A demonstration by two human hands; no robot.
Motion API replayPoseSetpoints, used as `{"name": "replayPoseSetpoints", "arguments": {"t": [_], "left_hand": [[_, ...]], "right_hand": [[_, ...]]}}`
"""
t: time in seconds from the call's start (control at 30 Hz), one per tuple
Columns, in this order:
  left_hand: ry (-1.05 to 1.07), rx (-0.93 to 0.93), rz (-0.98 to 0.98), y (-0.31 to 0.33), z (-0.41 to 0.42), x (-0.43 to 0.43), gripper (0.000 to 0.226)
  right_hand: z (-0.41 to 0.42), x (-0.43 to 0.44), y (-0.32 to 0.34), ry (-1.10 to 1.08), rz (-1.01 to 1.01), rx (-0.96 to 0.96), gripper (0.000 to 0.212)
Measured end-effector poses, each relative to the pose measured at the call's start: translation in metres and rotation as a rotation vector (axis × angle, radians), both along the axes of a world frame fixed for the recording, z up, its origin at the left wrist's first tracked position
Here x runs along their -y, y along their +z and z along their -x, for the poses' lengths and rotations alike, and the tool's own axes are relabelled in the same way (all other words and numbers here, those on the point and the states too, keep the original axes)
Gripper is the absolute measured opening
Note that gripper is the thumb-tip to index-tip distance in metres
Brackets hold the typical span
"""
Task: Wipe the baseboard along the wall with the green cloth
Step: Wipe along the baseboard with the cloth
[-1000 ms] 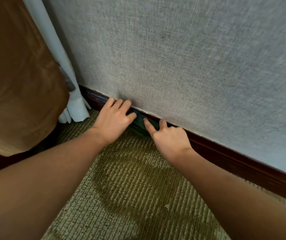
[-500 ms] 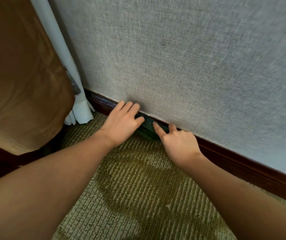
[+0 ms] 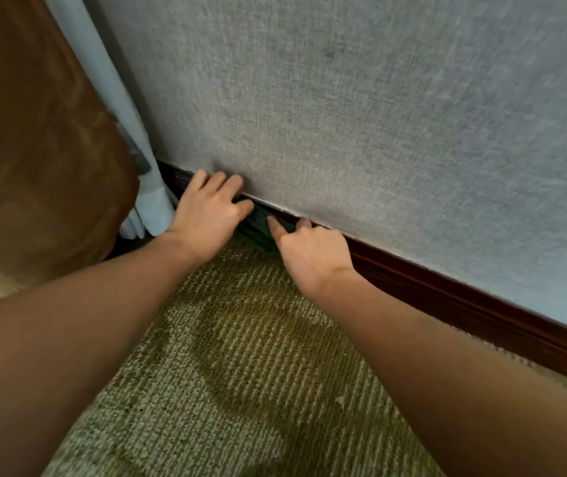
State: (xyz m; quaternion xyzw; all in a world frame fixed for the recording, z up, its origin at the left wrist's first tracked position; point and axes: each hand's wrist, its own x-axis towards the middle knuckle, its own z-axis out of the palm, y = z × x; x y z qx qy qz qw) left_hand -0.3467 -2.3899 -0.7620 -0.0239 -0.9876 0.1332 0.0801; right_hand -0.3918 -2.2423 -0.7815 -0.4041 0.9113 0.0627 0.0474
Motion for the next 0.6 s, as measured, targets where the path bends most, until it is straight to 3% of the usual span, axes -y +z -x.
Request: {"name": "replayPoseSetpoints", "arguments": {"t": [0.6], "left_hand": [[-0.11,-0.059,-0.003,-0.007,-0.003,-0.018,0.025]], "right_hand": [[-0.002,-0.03,0.0,0.016,-0.01,-0.053,0.068]]}}
